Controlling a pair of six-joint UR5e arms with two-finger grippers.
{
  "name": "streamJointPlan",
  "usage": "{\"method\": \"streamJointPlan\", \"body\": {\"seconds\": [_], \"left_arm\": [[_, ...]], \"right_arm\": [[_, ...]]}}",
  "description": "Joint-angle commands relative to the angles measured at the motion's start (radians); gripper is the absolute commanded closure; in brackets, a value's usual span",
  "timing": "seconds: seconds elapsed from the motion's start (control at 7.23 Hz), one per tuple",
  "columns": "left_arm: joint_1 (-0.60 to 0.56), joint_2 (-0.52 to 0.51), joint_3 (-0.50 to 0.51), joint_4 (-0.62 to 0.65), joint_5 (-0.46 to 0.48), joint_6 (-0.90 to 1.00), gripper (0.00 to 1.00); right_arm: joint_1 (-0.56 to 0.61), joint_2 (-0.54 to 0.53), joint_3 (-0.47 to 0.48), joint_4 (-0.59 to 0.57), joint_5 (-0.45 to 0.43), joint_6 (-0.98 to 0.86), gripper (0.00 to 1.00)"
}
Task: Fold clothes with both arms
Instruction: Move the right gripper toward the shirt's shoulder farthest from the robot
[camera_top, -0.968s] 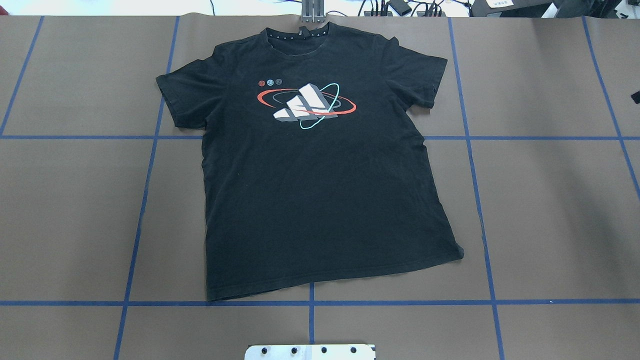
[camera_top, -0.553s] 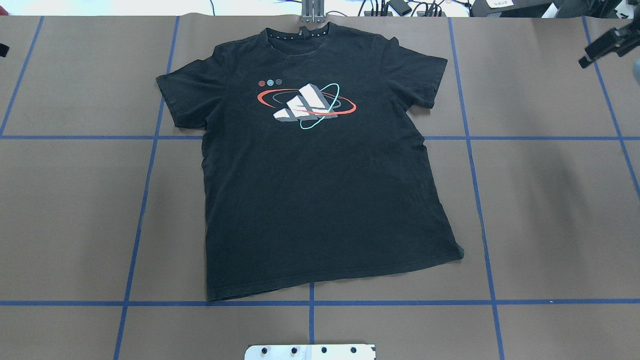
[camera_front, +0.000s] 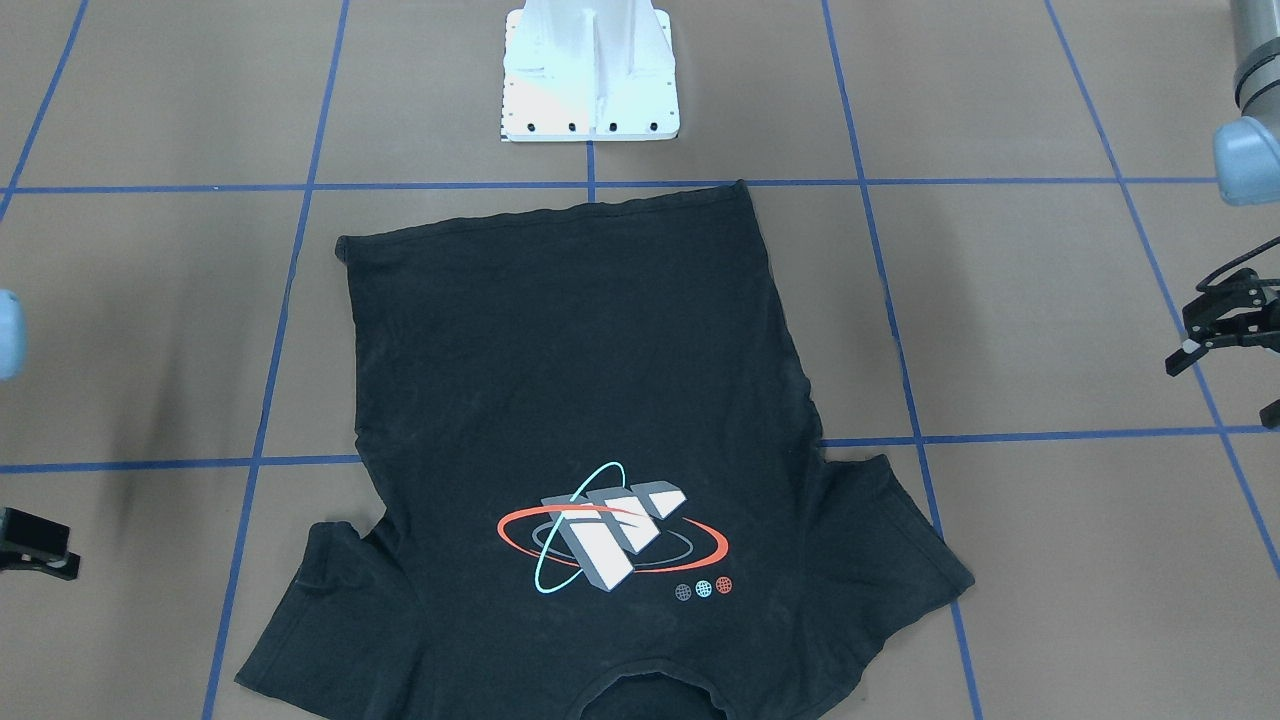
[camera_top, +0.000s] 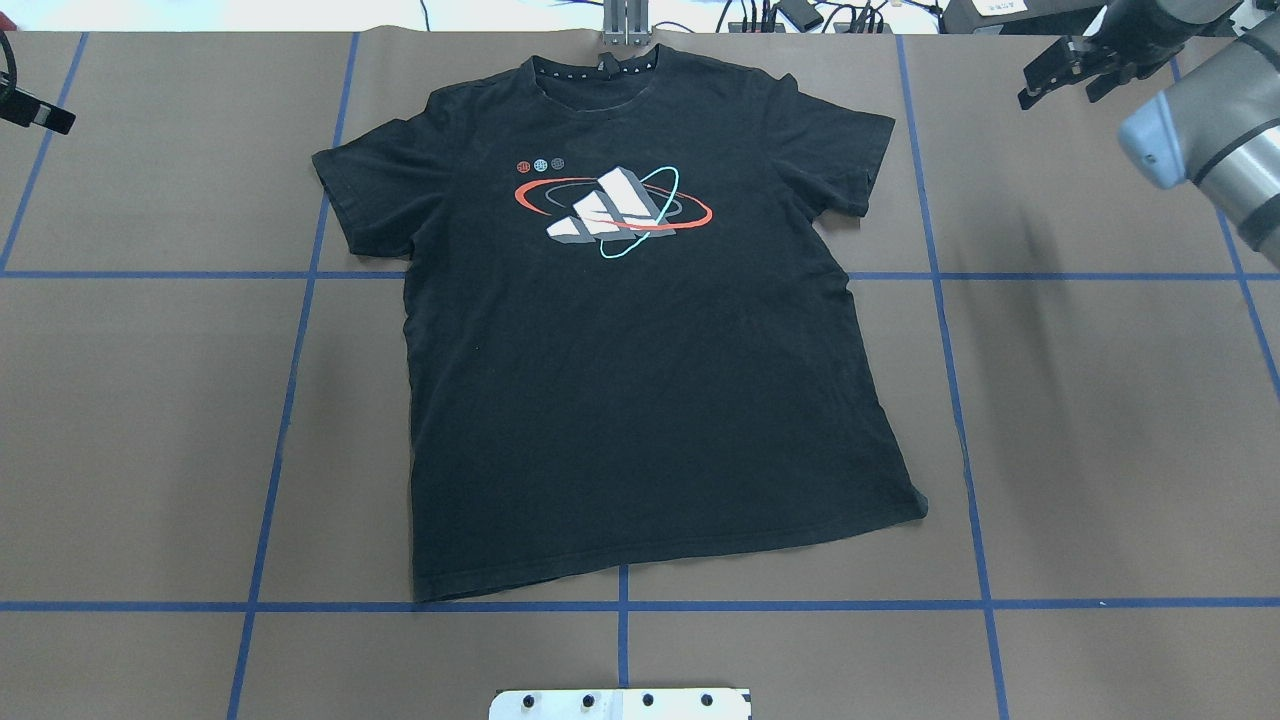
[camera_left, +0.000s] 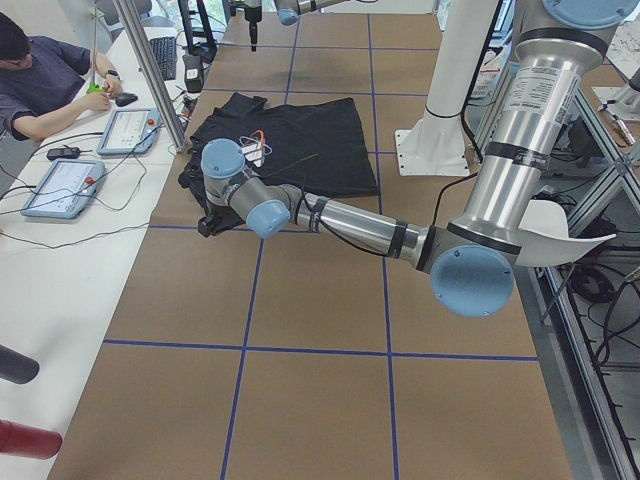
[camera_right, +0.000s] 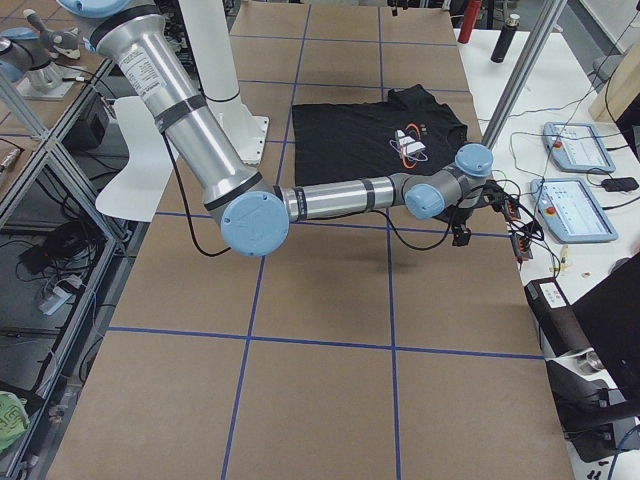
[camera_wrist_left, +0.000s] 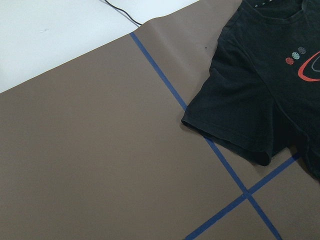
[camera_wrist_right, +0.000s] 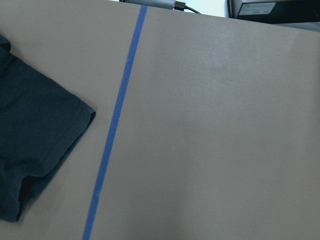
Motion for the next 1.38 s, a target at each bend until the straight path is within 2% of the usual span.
{"method": "streamJointPlan", "body": {"seconds": [0.0,0.41,0.55,0.69,0.97,1.24], "left_arm": [[0.009,0.000,0.001,-0.002,0.001,-0.001,0.00],[0.017,0.000,0.002,-0.002,0.001,-0.001,0.00],[0.017,0.001,0.002,-0.002,0.001,-0.001,0.00],[0.017,0.000,0.002,-0.002,0.001,0.001,0.00],[0.017,0.001,0.005,-0.002,0.001,0.001,0.00],[0.017,0.001,0.014,-0.012,0.001,0.001,0.00]], "right_arm": [[-0.067,0.072,-0.137,0.164,-0.068,0.145,0.01],[-0.137,0.174,-0.326,0.316,-0.143,0.223,0.03],[-0.148,0.202,-0.366,0.329,-0.153,0.225,0.05],[-0.160,0.242,-0.412,0.330,-0.188,0.226,0.10],[-0.174,0.270,-0.444,0.332,-0.225,0.226,0.16],[-0.197,0.277,-0.527,0.425,-0.271,0.226,0.26]]}}
